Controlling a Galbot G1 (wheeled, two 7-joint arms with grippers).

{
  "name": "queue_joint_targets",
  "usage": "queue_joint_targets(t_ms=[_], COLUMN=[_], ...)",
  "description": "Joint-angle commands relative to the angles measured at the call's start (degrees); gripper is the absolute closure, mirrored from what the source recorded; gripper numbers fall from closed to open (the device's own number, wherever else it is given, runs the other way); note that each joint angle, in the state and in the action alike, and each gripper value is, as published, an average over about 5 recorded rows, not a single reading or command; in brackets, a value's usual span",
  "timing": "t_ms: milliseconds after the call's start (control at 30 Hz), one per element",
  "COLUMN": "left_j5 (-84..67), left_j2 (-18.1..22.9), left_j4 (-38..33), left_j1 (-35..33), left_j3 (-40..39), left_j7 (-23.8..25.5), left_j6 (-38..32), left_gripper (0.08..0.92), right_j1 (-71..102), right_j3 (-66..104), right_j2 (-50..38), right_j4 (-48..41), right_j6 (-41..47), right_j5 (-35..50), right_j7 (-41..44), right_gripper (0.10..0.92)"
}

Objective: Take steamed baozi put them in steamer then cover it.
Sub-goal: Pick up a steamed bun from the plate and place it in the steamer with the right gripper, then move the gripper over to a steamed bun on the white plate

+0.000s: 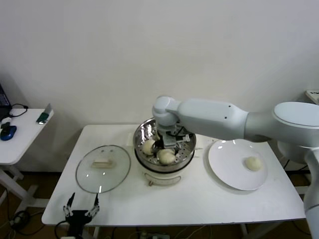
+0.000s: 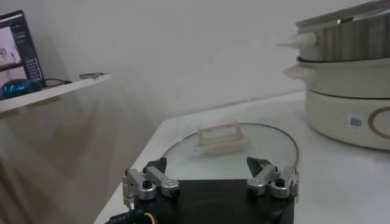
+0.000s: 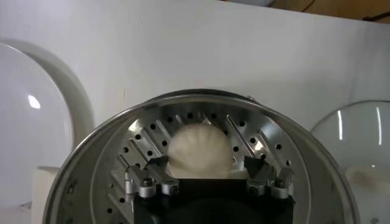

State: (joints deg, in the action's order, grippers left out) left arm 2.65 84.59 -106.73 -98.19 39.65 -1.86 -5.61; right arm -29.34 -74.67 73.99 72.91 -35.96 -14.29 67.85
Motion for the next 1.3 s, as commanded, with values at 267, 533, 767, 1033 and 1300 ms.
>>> queue_joint_targets(t_ms=[267,533,767,1033,1300], left_j5=[1.04,1.58,2.11,2.45,2.64], left_j2=[0.13,0.11,-0.01,0.28,0.5], left_j4=[-0.98,-1.26,-1.01,-1.2,-2.13], left_j1=[-0.3,-0.17,-0.27,-0.85,-2.14], left_j3=[-0.97,-1.62,-1.81,-1.63,-1.32], left_j7=[0.04,0.06,0.08,0.0,-0.02], left_j6=[0.2,0.28,0.27,0.28,0.29], left_gripper=[0.177,0.177,0.177,0.177,0.177], right_j1=[-10.38,-18.88,-11.45,7.37,22.05], right_j3=[-0.14,-18.45,-14.48,0.89,16.96], right_j2=[-12.94,-27.07,-38.68,-43.22,-40.27], right_j4=[-2.12,-0.55,-1.69,-9.2,-21.04], right_j6=[3.62,23.71,37.74,39.49,35.93], right_j5=[7.82,26.89,33.88,25.85,19.41], right_j7=[-0.15,-12.32,-7.95,-3.94,-2.68], right_gripper=[0.203,0.203,0.203,0.203,0.203])
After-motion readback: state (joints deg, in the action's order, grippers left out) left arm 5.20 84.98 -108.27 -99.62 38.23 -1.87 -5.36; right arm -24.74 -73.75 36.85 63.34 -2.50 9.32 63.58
